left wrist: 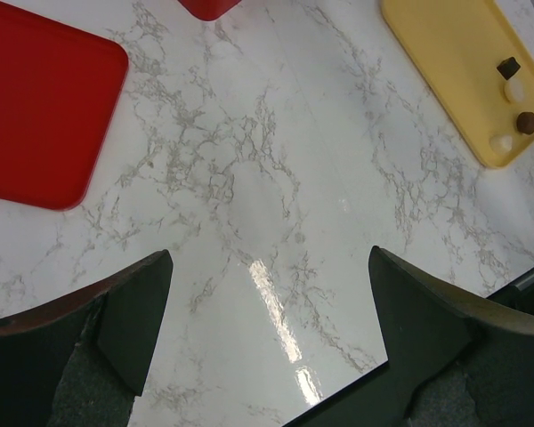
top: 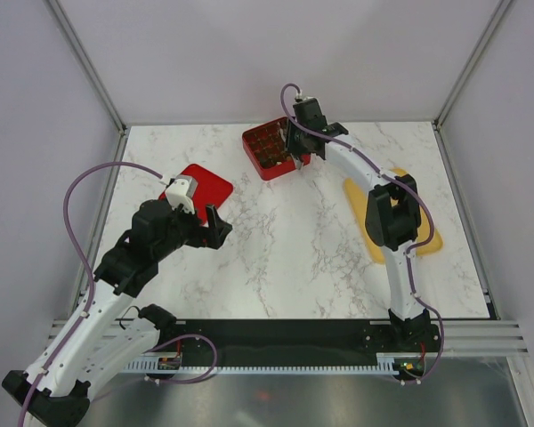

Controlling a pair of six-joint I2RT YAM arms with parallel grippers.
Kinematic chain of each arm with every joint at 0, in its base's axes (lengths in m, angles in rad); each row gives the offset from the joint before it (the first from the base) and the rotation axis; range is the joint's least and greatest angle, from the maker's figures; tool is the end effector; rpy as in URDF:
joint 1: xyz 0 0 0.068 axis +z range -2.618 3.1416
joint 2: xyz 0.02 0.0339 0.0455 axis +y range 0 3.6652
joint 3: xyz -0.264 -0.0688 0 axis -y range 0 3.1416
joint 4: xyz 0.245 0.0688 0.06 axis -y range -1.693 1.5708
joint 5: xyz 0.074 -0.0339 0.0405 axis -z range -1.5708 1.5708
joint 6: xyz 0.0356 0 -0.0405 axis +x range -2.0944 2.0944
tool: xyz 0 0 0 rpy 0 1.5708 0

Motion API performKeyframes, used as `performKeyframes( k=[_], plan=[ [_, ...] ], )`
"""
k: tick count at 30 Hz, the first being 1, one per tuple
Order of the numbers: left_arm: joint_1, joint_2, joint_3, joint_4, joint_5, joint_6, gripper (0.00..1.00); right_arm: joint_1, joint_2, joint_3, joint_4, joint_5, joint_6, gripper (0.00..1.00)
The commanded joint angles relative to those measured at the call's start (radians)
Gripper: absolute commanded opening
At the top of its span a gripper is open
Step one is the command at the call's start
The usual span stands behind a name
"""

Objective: Pack the chocolate

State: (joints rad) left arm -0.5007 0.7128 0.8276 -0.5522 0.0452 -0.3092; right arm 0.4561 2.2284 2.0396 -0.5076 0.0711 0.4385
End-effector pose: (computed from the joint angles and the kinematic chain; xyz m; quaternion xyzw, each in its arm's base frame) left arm 0.1361 -0.0763 0.3274 0.0927 0.8384 -0.2290 0.4858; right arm 0.4655 0.2256 0.2652 0.0071 0.9055 0.1540 0.3954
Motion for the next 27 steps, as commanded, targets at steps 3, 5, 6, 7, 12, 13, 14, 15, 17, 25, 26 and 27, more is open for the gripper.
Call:
performKeyframes(
  k=[3, 5, 6, 7, 12, 13, 14, 15, 17, 25, 26, 27],
  plan=[
    [0.002, -0.001, 0.01, 0.009, -0.022, 0.039, 1.0, 0.004, 0.023, 0.044, 0.063, -0.007, -0.014, 0.41],
    [0.002, 0.002, 0.011, 0.008, -0.022, 0.039, 1.0, 0.004, 0.033, 0.039, 0.067, -0.005, -0.015, 0.42],
    [0.002, 0.001, 0.011, 0.009, -0.024, 0.039, 1.0, 0.006, 0.034, 0.041, 0.069, -0.005, -0.017, 0.42],
    [0.002, 0.001, 0.011, 0.008, -0.022, 0.039, 1.0, 0.006, 0.036, 0.044, 0.07, -0.004, -0.018, 0.43],
    [0.002, 0.002, 0.01, 0.009, -0.024, 0.039, 1.0, 0.006, 0.042, 0.053, 0.07, 0.002, -0.027, 0.45],
    [0.002, 0.004, 0.01, 0.008, -0.022, 0.039, 1.0, 0.006, 0.042, 0.057, 0.07, 0.001, -0.027, 0.45],
    [0.002, 0.004, 0.01, 0.009, -0.022, 0.041, 1.0, 0.004, 0.04, 0.059, 0.07, 0.002, -0.027, 0.45],
    [0.002, 0.002, 0.01, 0.008, -0.024, 0.039, 1.0, 0.006, 0.04, 0.059, 0.069, 0.004, -0.03, 0.45],
    [0.002, 0.002, 0.01, 0.008, -0.024, 0.039, 1.0, 0.004, 0.037, 0.064, 0.069, 0.003, -0.032, 0.45],
    [0.002, -0.003, 0.01, 0.008, -0.021, 0.039, 1.0, 0.006, -0.048, 0.03, 0.052, 0.022, -0.05, 0.45],
    [0.002, -0.003, 0.011, 0.008, -0.022, 0.039, 1.0, 0.004, -0.07, 0.016, 0.05, 0.025, -0.053, 0.45],
    [0.002, -0.003, 0.01, 0.008, -0.021, 0.039, 1.0, 0.006, -0.091, -0.02, 0.043, 0.032, -0.053, 0.45]
  ],
)
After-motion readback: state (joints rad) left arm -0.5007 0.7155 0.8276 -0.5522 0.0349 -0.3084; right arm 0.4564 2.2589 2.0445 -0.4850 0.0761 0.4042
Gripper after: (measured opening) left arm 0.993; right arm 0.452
